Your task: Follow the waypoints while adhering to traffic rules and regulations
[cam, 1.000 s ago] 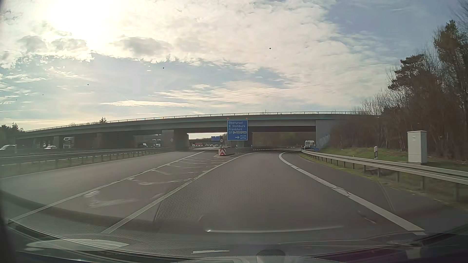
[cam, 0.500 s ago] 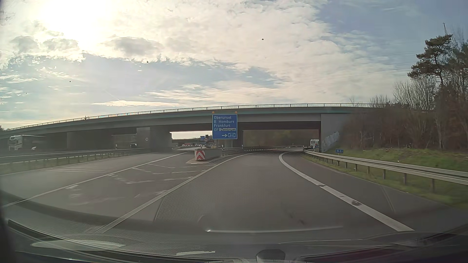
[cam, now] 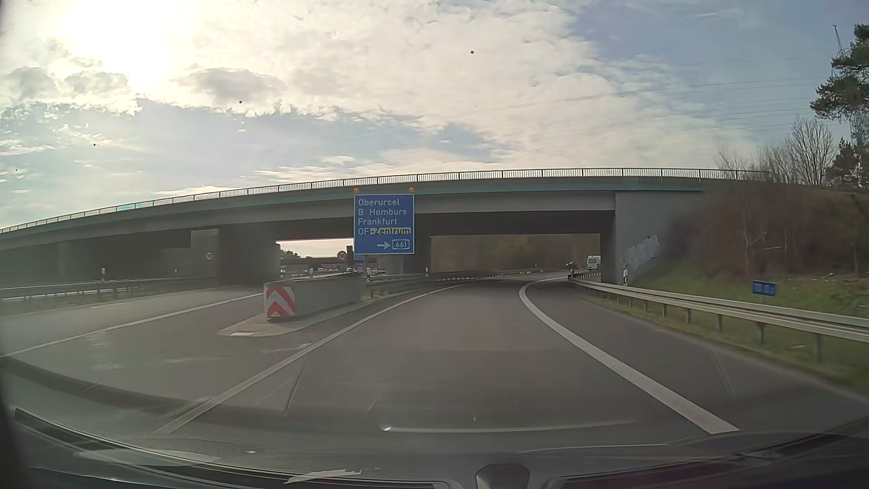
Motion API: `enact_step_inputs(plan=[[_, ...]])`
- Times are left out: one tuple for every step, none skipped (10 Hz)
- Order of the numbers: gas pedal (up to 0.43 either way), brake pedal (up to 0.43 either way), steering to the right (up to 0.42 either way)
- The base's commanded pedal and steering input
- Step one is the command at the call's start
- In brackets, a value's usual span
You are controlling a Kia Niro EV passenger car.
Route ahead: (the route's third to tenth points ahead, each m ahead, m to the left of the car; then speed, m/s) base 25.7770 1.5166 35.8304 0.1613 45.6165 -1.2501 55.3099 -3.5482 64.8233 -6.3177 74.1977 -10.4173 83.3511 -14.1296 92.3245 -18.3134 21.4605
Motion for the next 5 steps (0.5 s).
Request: enact_step_inputs(plan=[[0.0,0.0,0.018],[0.0,0.0,0.018],[0.0,0.0,0.019],[0.0,0.0,0.021],[0.0,0.0,0.024]])
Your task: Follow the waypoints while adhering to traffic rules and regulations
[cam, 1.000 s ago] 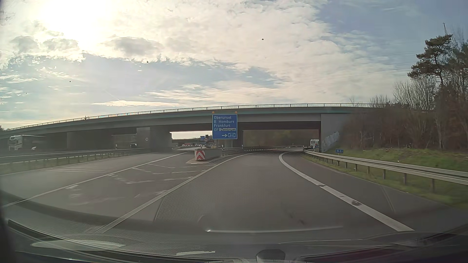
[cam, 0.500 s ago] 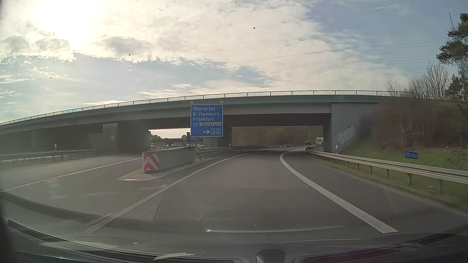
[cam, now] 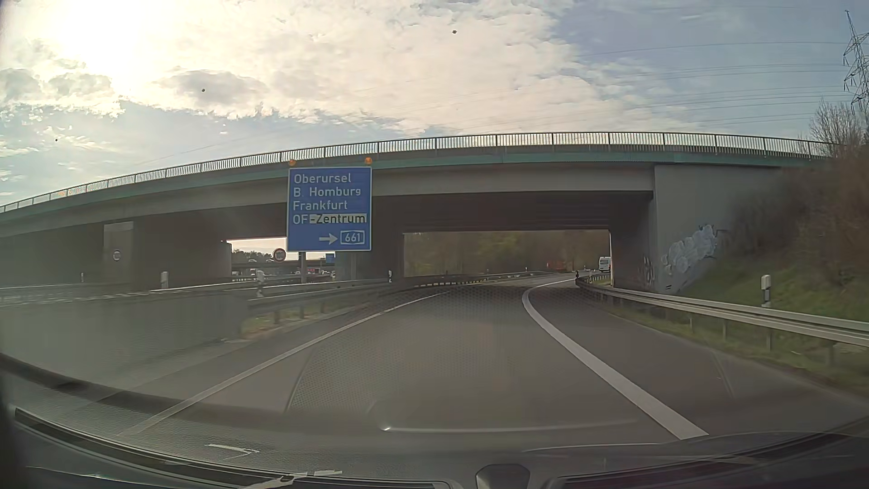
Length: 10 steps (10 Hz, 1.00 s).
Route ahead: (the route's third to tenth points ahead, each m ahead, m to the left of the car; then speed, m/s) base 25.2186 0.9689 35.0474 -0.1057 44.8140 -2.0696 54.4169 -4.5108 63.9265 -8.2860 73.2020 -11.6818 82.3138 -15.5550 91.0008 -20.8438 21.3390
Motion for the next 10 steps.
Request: enact_step_inputs(plan=[[0.0,0.0,0.025],[0.0,0.0,0.026],[0.0,0.0,0.026],[0.0,0.0,0.027],[0.0,0.0,0.027],[0.0,0.0,0.028],[0.0,0.0,0.029],[0.0,0.0,0.029],[0.0,0.0,0.03],[0.0,0.0,0.029]])
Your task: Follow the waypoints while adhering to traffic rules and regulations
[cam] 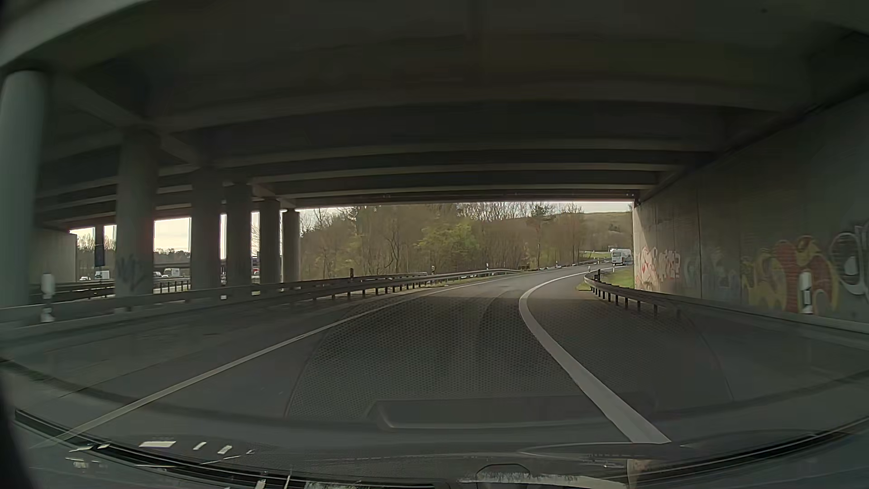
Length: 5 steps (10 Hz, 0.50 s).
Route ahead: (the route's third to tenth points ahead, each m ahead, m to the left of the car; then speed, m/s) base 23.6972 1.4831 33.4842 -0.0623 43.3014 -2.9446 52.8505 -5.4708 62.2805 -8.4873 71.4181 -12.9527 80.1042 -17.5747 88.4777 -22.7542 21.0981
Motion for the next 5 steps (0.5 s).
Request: enact_step_inputs(plan=[[0.0,0.0,0.029],[0.0,0.0,0.029],[0.0,0.0,0.03],[0.0,0.0,0.03],[0.0,0.0,0.03]])
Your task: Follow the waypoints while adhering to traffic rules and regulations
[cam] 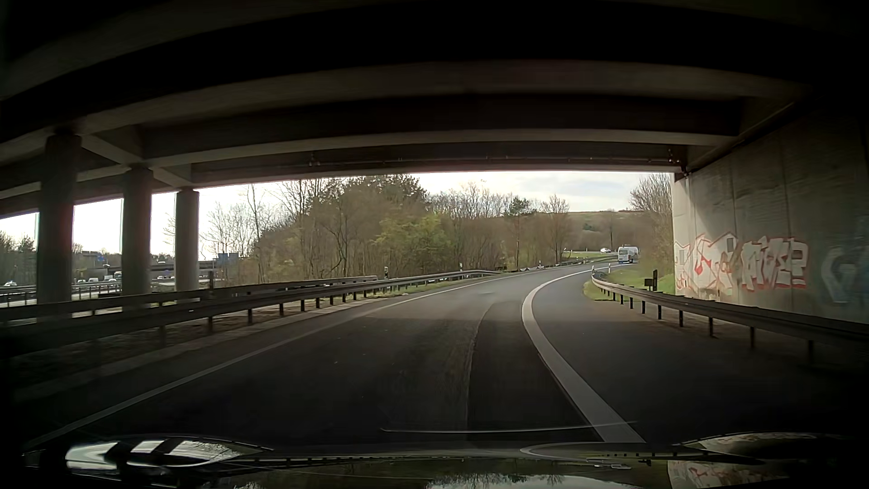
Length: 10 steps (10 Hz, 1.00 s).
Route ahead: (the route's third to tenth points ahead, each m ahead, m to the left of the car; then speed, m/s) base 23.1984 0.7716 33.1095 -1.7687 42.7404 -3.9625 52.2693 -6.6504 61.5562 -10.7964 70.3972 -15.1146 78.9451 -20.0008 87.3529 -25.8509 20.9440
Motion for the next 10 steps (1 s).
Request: enact_step_inputs(plan=[[0.0,0.0,0.029],[0.0,0.0,0.03],[0.0,0.0,0.031],[0.0,0.0,0.033],[0.0,0.0,0.034],[0.0,0.0,0.035],[0.0,0.0,0.036],[0.0,0.0,0.036],[0.0,0.0,0.037],[0.0,0.0,0.036]])
